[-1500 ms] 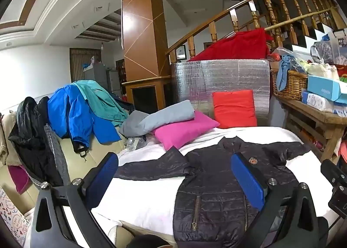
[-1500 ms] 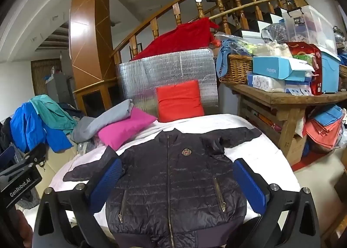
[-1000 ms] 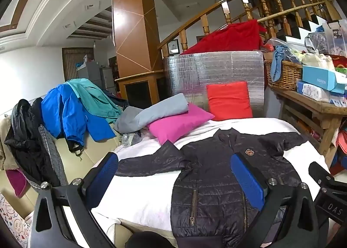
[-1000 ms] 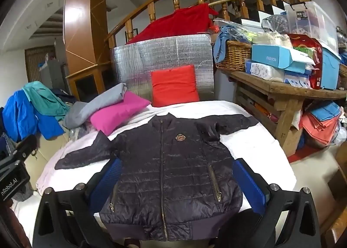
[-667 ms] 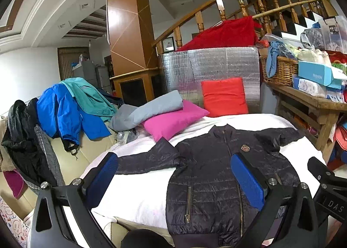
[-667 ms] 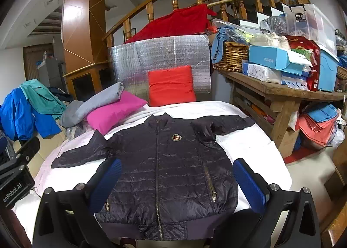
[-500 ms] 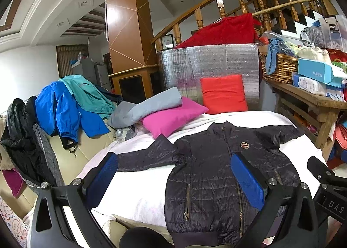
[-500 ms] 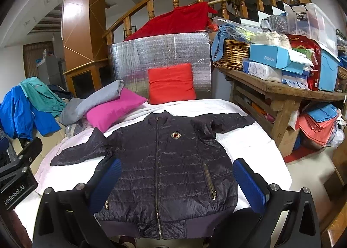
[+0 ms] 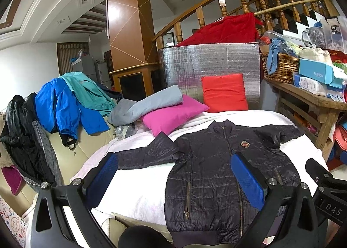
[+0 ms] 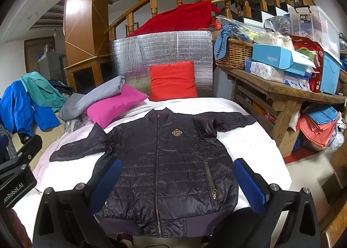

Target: Fold large clothes

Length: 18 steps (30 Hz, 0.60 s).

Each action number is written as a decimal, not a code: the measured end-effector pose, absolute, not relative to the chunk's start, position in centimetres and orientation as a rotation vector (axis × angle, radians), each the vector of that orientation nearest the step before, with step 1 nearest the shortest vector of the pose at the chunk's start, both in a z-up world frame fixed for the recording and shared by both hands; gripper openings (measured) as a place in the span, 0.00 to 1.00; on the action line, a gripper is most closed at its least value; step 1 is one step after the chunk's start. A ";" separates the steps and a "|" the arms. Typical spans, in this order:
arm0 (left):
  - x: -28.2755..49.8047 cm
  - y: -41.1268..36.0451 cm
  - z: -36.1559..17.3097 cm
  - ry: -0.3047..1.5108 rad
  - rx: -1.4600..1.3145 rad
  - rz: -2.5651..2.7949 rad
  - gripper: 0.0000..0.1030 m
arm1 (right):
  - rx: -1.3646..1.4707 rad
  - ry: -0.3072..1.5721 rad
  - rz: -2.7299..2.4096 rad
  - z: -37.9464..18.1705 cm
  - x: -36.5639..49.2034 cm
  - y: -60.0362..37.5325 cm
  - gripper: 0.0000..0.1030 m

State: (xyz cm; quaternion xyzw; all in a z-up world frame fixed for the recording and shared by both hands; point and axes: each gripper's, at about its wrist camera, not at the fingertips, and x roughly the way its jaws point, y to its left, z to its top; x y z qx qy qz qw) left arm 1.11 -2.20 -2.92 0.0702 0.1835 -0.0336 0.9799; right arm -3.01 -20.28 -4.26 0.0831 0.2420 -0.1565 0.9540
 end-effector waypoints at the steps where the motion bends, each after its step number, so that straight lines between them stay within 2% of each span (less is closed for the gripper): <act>1: 1.1 -2.2 -3.0 0.371 0.140 -0.067 1.00 | 0.169 0.492 -0.316 -4.3 -3.0 -20.3 1.00; 18: 1.6 -1.9 -3.2 0.387 0.139 -0.066 1.00 | 0.163 0.507 -0.314 -4.6 -2.7 -20.3 1.00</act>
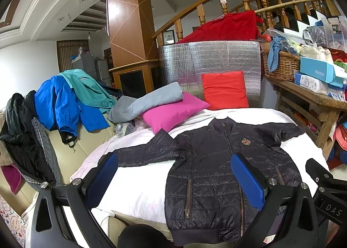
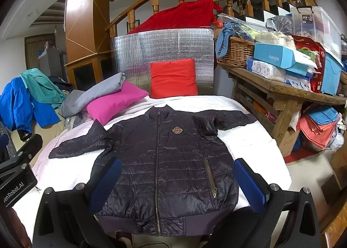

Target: Fold large clothes

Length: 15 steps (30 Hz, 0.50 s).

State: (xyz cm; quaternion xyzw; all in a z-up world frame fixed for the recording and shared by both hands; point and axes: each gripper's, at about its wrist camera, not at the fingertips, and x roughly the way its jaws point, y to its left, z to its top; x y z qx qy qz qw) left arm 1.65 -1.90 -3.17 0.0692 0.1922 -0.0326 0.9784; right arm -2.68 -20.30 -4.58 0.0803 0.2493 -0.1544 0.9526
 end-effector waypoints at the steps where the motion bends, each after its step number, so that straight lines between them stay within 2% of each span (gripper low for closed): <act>1: 1.7 -1.9 -3.2 0.388 0.139 -0.065 1.00 | 0.164 0.509 -0.312 -4.6 -2.6 -20.3 1.00; 15: 2.8 -1.6 -3.9 0.416 0.135 -0.055 1.00 | 0.165 0.540 -0.312 -5.6 -1.4 -20.6 1.00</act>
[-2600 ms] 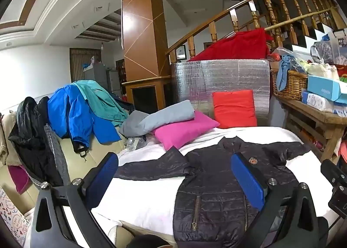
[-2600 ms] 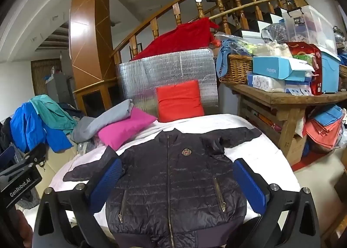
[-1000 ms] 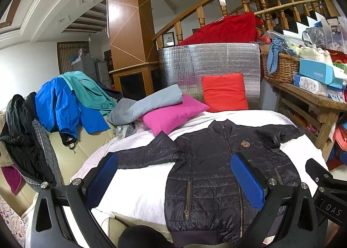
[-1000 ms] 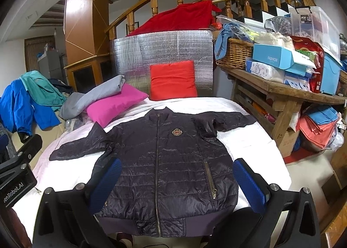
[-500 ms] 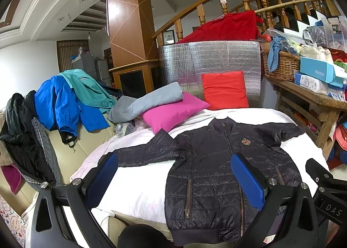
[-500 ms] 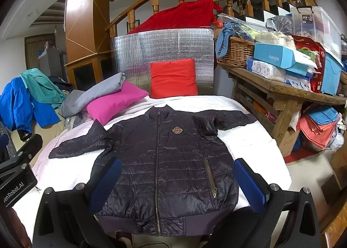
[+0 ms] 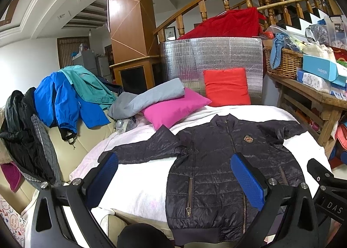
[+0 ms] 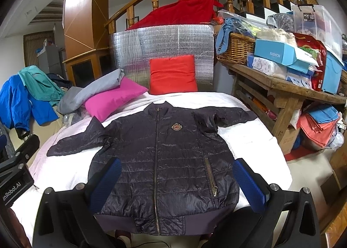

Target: Fold large clothes

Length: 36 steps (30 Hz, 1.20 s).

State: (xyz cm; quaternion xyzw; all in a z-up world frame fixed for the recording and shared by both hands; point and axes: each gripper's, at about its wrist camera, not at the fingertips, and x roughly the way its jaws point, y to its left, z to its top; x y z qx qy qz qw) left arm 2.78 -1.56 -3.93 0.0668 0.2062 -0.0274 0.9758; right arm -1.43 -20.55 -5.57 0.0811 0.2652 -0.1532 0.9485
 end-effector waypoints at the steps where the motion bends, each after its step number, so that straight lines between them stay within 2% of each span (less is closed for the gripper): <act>1: 2.9 -1.6 -4.0 0.419 0.134 -0.054 1.00 | 0.164 0.544 -0.312 -5.7 -1.3 -20.6 1.00; 13: 5.9 -2.9 -5.2 0.457 0.150 -0.056 1.00 | 0.179 0.573 -0.343 -6.7 1.2 -23.0 1.00; 23: 12.2 -6.1 -8.1 0.498 0.191 -0.028 1.00 | 0.189 0.602 -0.393 -7.9 6.8 -27.1 1.00; 29: 20.6 -8.4 -12.2 0.565 0.142 -0.018 1.00 | 0.304 0.608 -0.297 -10.4 12.9 -34.4 1.00; 36: 30.2 -11.6 -19.6 0.645 0.125 0.006 1.00 | 0.749 0.558 -0.134 -19.2 20.6 -50.9 1.00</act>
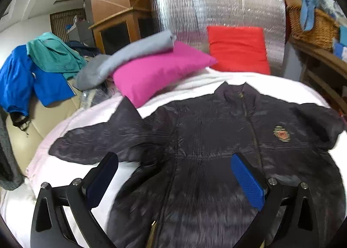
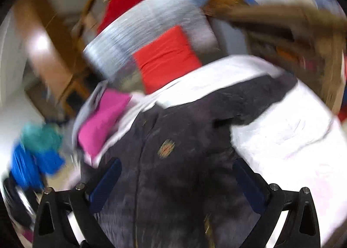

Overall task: Fold large clothes
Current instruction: 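Grasp the jacket sleeve cuff with the right tool and fold it across the chest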

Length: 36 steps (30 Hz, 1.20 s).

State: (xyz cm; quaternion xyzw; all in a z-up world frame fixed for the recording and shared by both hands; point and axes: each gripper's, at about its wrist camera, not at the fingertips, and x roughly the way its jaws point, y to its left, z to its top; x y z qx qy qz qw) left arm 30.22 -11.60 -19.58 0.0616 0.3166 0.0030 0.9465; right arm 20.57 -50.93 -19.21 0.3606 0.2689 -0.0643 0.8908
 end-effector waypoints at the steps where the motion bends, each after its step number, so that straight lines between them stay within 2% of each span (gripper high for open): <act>1: 31.1 -11.9 -20.3 0.654 0.124 0.006 1.00 | 0.823 0.547 -0.156 -20.7 21.4 -53.6 1.00; 6: 34.1 -12.2 -23.1 0.700 0.125 -0.004 1.00 | 1.139 0.506 -0.214 -27.2 24.8 -63.5 1.00; 13: 36.3 -12.8 -24.0 0.717 0.151 -0.011 1.00 | 1.319 0.464 -0.302 -33.2 28.8 -70.2 0.99; 18: 37.0 -13.3 -24.7 0.733 0.166 -0.008 1.00 | 1.264 0.426 -0.316 -32.4 31.8 -71.8 0.96; 19: 37.0 -13.4 -24.8 0.735 0.169 -0.010 1.00 | 1.239 0.465 -0.353 -32.7 32.6 -71.7 0.88; 20: 37.0 -13.6 -24.9 0.736 0.177 -0.012 1.00 | 1.202 0.502 -0.398 -32.8 33.1 -71.4 0.73; 21: 37.0 -13.7 -25.0 0.733 0.187 -0.013 1.00 | 1.160 0.522 -0.436 -32.9 33.4 -71.2 0.62; 22: 36.9 -13.9 -25.0 0.730 0.197 -0.012 1.00 | 1.113 0.539 -0.476 -33.0 33.4 -70.9 0.39; 23: 36.9 -14.1 -25.1 0.728 0.207 -0.010 1.00 | 1.094 0.546 -0.499 -33.0 33.4 -70.7 0.30; 24: 36.8 -14.2 -25.1 0.726 0.213 -0.008 1.00 | 1.107 0.529 -0.501 -32.7 33.1 -70.6 0.29; 26: 36.8 -14.1 -24.8 0.723 0.206 -0.005 1.00 | 1.127 0.484 -0.469 -31.6 32.6 -70.5 0.15; 31: 36.8 -13.1 -23.8 0.699 0.182 0.022 1.00 | 0.911 0.398 -0.402 -23.9 32.1 -65.8 0.14; 36: 36.8 -10.3 -22.7 0.677 0.151 0.092 1.00 | 0.811 0.326 -0.164 -17.2 31.7 -56.8 0.14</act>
